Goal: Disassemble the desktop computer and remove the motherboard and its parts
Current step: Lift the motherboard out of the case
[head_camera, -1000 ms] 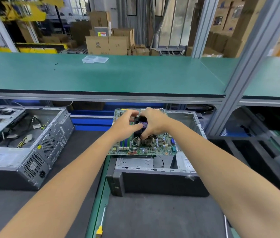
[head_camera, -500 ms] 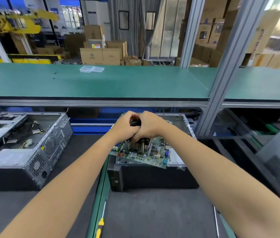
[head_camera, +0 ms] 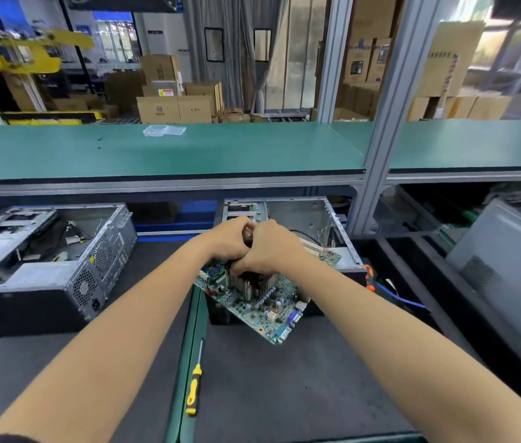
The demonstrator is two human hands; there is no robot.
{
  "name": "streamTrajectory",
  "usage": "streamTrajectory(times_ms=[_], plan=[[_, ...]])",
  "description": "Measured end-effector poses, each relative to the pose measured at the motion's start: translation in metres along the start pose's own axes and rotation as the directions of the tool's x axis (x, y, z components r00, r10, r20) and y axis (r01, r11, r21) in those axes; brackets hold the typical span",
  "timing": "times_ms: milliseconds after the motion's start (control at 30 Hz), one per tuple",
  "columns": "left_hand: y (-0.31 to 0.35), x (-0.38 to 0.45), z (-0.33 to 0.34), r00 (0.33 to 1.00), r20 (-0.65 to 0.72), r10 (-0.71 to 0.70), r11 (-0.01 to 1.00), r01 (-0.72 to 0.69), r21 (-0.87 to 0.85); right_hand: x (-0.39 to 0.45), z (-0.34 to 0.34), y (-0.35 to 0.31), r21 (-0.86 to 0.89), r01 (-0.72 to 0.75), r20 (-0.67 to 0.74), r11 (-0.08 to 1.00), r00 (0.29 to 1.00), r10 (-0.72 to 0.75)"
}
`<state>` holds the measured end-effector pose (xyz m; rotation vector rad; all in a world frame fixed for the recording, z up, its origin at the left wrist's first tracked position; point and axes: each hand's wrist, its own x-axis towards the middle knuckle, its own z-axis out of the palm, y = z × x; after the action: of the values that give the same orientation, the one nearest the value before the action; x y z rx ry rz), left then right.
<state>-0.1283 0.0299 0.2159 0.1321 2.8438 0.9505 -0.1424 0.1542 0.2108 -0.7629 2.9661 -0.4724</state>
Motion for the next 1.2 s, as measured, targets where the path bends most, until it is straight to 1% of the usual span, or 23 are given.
streamTrajectory(times_ms=[100, 167, 300, 400, 600, 667, 767, 833, 967, 1067, 1200], plan=[[0.007, -0.01, 0.004, 0.995, 0.08, -0.055, 0.987, 0.042, 0.153, -0.021, 0.008, -0.002, -0.02, -0.059, -0.063, 0.998, 0.996, 0.057], [0.014, -0.016, 0.009, 0.993, 0.102, -0.055, 0.979, 0.034, 0.2, -0.035, 0.011, -0.002, -0.014, -0.091, -0.08, 0.996, 0.993, 0.09], [0.031, -0.031, 0.027, 0.994, 0.104, -0.032, 0.98, 0.011, 0.196, -0.062, 0.013, 0.006, 0.027, -0.142, -0.069, 0.99, 0.987, 0.143], [0.039, -0.041, 0.045, 0.994, 0.11, -0.018, 0.981, -0.004, 0.194, -0.08, 0.018, 0.013, 0.005, -0.167, -0.046, 0.986, 0.985, 0.167], [0.043, -0.048, 0.083, 0.997, 0.073, -0.021, 0.987, 0.009, 0.162, -0.107, 0.036, 0.02, -0.045, -0.225, 0.026, 0.973, 0.974, 0.227], [0.04, -0.051, 0.093, 0.998, 0.07, -0.012, 0.985, 0.0, 0.171, -0.114, 0.044, 0.023, -0.019, -0.251, 0.058, 0.968, 0.966, 0.252], [0.032, -0.051, 0.107, 0.995, 0.097, 0.016, 0.987, -0.031, 0.16, -0.125, 0.059, 0.025, 0.078, -0.355, 0.116, 0.932, 0.931, 0.345], [0.028, -0.051, 0.115, 0.991, 0.126, 0.043, 0.986, -0.062, 0.157, -0.128, 0.067, 0.027, 0.1, -0.401, 0.139, 0.911, 0.912, 0.386], [0.02, -0.05, 0.129, 0.985, 0.155, 0.076, 0.982, -0.102, 0.161, -0.129, 0.08, 0.031, 0.033, -0.383, 0.214, 0.923, 0.905, 0.368], [0.009, -0.047, 0.136, 0.985, 0.154, 0.071, 0.984, -0.095, 0.149, -0.125, 0.088, 0.031, 0.011, -0.398, 0.25, 0.917, 0.889, 0.382], [-0.005, -0.04, 0.145, 0.986, 0.155, 0.063, 0.988, -0.083, 0.131, -0.116, 0.101, 0.032, -0.087, -0.329, 0.312, 0.94, 0.887, 0.34]])
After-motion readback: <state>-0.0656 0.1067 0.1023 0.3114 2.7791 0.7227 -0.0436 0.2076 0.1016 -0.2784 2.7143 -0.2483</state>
